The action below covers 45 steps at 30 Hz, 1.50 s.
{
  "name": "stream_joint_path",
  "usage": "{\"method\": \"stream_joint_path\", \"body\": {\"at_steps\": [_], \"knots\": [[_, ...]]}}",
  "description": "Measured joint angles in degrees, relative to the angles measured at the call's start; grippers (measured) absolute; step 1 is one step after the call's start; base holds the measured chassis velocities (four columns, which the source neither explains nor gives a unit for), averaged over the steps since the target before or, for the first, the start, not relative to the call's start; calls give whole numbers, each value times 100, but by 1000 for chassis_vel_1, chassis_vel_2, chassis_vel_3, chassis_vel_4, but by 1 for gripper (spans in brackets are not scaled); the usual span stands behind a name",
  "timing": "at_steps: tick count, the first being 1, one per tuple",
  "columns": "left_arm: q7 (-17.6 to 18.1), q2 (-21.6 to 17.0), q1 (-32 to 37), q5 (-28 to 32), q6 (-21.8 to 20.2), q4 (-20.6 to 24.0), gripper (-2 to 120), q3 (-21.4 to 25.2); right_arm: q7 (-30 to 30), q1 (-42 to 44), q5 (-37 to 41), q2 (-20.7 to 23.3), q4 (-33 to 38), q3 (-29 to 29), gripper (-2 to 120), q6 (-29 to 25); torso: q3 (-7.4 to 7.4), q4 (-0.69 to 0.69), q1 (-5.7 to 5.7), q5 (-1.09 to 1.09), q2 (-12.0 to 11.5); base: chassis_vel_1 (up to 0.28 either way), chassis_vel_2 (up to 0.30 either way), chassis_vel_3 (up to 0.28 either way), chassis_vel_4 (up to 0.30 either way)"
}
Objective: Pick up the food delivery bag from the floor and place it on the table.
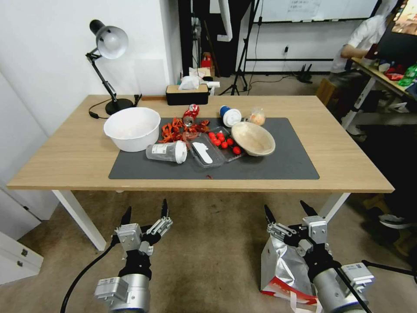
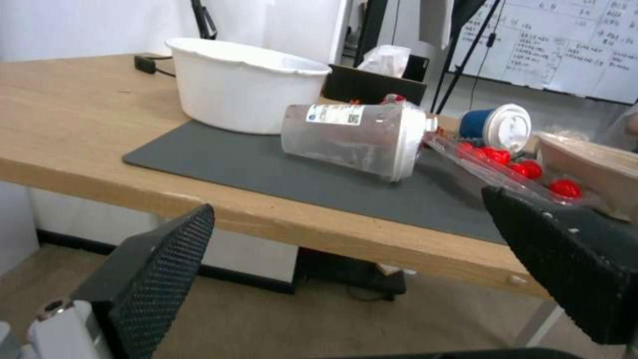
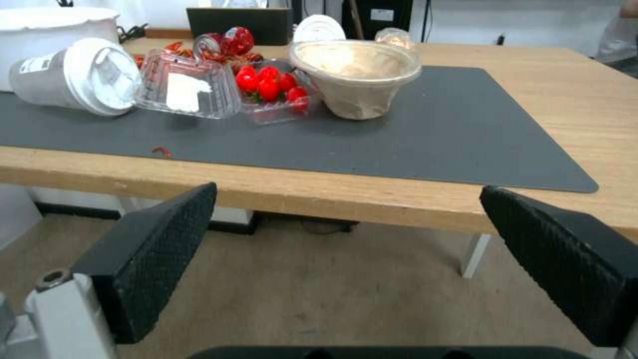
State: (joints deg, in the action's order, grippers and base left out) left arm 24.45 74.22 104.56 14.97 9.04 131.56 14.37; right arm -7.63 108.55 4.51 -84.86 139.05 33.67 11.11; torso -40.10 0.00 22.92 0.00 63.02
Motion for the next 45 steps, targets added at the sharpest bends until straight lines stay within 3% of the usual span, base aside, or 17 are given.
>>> {"method": "stream_joint_path", "body": {"at_steps": [14,45], "knots": [[-4,41,-38,-95,83,4,100,-8,-9,-34,-27,4,-4,5,100,0,49,0,-38,0,-88,0,0,0,0],[-145,109,50,-276,111,-38,100,-12,-24,-97,82,86,-54,19,100,0,573,0,-447,0,-1020,0,0,0,0]]}}
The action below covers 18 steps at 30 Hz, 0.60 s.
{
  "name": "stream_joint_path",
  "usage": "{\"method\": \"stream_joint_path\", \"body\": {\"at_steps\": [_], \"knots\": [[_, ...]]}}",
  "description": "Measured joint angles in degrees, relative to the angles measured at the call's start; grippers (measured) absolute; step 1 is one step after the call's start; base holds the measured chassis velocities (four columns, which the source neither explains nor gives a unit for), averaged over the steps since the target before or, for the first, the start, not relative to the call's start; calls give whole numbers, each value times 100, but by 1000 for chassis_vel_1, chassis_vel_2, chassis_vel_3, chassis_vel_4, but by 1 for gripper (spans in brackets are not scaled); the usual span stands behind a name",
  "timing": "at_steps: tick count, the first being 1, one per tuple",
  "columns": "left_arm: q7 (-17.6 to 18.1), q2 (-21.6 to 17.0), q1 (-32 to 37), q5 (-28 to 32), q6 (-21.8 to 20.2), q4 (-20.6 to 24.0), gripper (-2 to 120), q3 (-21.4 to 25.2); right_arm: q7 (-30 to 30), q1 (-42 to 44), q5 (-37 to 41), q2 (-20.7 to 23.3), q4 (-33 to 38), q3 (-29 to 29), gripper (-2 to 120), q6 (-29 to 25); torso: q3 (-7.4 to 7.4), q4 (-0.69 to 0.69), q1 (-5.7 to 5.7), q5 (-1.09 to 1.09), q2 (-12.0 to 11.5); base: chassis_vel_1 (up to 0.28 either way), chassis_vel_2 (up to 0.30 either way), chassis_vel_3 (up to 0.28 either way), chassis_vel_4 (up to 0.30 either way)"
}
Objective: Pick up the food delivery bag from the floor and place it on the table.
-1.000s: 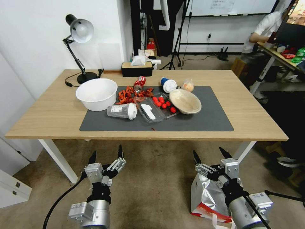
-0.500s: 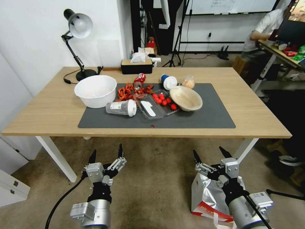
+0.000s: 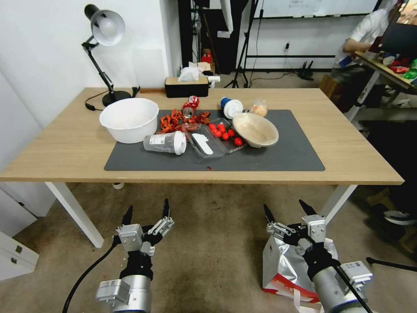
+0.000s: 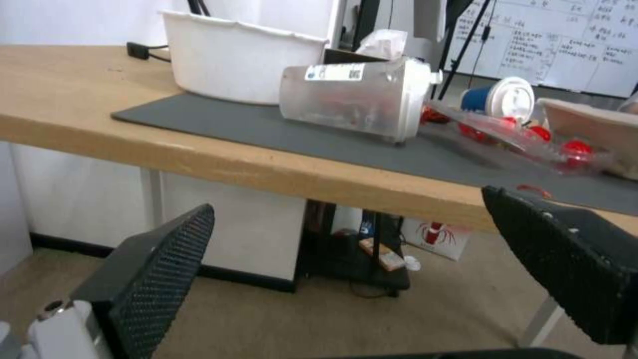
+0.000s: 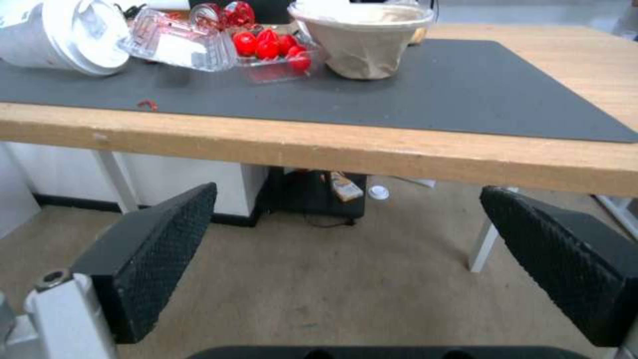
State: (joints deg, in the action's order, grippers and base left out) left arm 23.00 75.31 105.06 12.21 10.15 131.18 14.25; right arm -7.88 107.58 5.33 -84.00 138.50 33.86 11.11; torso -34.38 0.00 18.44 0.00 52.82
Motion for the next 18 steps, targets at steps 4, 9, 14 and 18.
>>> {"method": "stream_joint_path", "body": {"at_steps": [4,9,14,18], "knots": [[-5,-22,17,5,0,4,100,-1,-14,12,9,29,0,16,100,0,68,0,-54,0,-122,0,0,0,0],[-7,-31,23,12,0,9,100,9,-19,7,18,34,-1,17,100,0,128,0,-100,0,-229,0,0,0,0],[-7,-36,32,29,0,19,100,12,-23,2,26,35,-8,4,100,0,208,0,-154,0,-362,0,0,0,0],[-6,-39,36,30,-1,25,100,14,-25,-4,40,48,-14,2,100,0,268,0,-198,0,-466,0,0,0,0]]}}
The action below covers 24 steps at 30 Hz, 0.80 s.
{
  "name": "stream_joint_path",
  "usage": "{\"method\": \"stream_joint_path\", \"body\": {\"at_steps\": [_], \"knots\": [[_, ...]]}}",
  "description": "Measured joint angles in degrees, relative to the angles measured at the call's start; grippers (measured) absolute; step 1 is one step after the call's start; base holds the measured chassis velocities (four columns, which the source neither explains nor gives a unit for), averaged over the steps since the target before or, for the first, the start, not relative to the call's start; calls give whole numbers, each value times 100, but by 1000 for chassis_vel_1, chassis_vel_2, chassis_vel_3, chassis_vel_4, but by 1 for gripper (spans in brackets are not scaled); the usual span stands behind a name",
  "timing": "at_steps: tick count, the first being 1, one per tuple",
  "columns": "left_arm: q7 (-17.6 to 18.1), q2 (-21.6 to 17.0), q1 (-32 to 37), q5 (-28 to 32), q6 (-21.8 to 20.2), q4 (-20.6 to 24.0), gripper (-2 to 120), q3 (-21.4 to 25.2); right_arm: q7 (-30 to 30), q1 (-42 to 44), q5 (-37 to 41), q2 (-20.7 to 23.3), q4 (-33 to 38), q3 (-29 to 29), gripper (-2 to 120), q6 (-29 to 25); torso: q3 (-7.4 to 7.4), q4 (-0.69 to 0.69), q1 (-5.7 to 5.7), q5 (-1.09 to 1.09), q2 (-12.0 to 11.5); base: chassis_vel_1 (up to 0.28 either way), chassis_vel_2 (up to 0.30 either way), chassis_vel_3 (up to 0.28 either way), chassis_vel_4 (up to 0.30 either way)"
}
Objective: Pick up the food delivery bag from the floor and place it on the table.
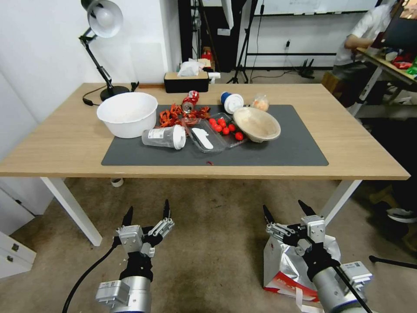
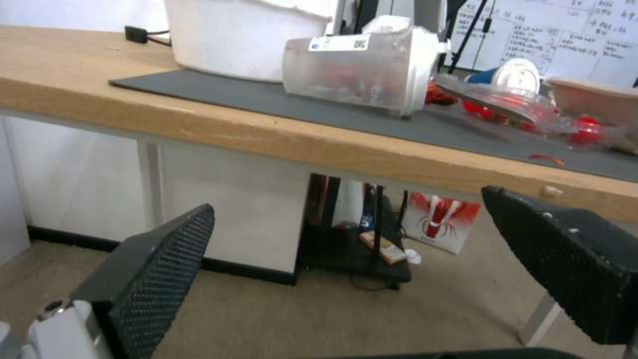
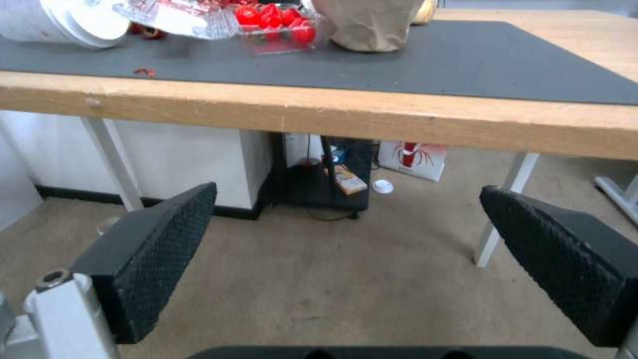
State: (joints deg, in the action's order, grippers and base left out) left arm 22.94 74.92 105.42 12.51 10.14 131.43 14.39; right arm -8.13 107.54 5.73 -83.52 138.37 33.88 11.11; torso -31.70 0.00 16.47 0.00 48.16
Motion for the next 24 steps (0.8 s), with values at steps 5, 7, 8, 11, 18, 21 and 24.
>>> {"method": "stream_joint_path", "body": {"at_steps": [5,7,8,11,18,21,24], "knots": [[0,0,5,0,0,1,100,-5,-8,-8,12,7,-16,7,100,0,73,0,-59,0,-132,0,0,0,0],[0,0,1,10,0,-6,100,-6,-13,-7,15,5,-17,10,100,0,108,0,-92,0,-198,0,0,0,0],[0,-1,-1,18,0,-9,100,-10,-15,-5,16,4,-17,11,100,0,128,0,-108,0,-234,0,0,0,0],[-8,-4,-2,21,0,-12,100,-13,-17,-1,16,2,-17,13,100,0,167,0,-135,0,-301,0,0,0,0],[-18,-13,-9,35,0,-23,100,-15,-20,9,16,-17,-17,12,100,0,258,0,-195,0,-453,0,0,0,0],[-21,-19,-11,50,5,-31,100,-15,-20,11,18,-39,-17,8,100,0,313,0,-226,0,-540,0,0,0,0],[-33,-25,-12,59,13,-34,100,-16,-14,15,55,-55,-17,1,100,0,353,0,-256,0,-610,0,0,0,0]]}}
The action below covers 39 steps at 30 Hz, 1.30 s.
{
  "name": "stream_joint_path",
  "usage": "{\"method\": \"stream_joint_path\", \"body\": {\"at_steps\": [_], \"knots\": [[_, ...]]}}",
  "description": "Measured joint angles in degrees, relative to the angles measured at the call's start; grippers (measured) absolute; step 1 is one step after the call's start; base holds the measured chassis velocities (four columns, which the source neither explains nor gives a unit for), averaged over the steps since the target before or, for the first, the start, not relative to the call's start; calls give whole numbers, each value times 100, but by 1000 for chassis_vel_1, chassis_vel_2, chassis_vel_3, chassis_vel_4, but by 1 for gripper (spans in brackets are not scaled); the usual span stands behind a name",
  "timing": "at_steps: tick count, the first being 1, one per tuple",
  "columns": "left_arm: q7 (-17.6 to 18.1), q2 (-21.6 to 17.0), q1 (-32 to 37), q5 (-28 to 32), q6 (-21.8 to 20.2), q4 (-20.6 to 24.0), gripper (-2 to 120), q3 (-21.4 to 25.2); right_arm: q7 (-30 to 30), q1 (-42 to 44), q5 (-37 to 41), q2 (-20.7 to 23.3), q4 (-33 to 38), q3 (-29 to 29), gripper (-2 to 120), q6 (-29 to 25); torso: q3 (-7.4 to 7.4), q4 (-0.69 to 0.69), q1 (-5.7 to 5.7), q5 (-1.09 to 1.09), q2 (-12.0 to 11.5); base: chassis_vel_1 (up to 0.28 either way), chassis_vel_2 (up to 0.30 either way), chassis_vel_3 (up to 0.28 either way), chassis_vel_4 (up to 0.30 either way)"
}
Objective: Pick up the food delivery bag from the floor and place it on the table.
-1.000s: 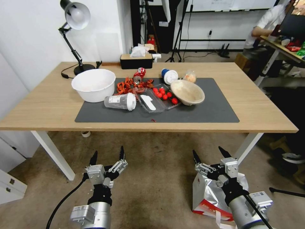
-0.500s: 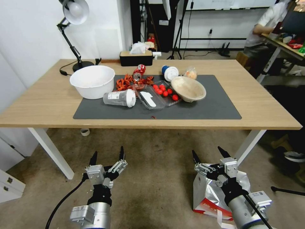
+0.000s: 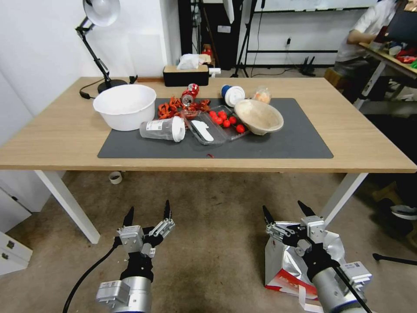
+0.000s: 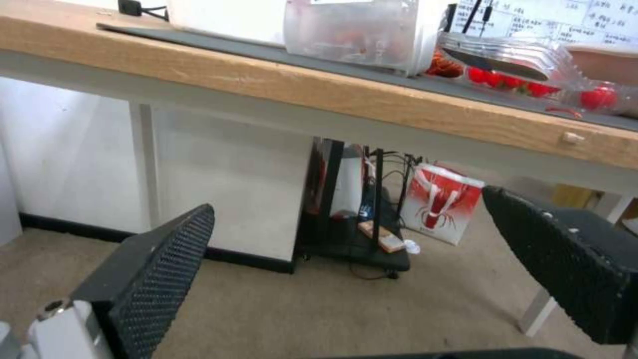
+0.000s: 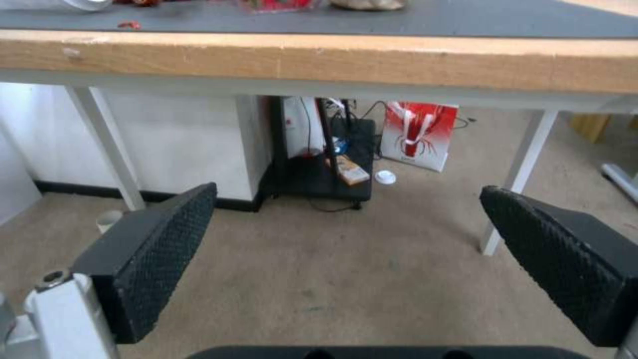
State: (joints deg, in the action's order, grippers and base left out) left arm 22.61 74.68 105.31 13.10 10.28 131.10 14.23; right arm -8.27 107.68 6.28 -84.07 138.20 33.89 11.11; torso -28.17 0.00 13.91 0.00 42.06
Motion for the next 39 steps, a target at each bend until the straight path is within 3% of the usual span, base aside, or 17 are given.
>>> {"method": "stream_joint_path", "body": {"at_steps": [39], "knots": [[5,-10,49,81,48,21,100,-74,24,40,35,13,-33,-42,100,-105,595,0,-391,-1,-986,0,0,0,0]]}}
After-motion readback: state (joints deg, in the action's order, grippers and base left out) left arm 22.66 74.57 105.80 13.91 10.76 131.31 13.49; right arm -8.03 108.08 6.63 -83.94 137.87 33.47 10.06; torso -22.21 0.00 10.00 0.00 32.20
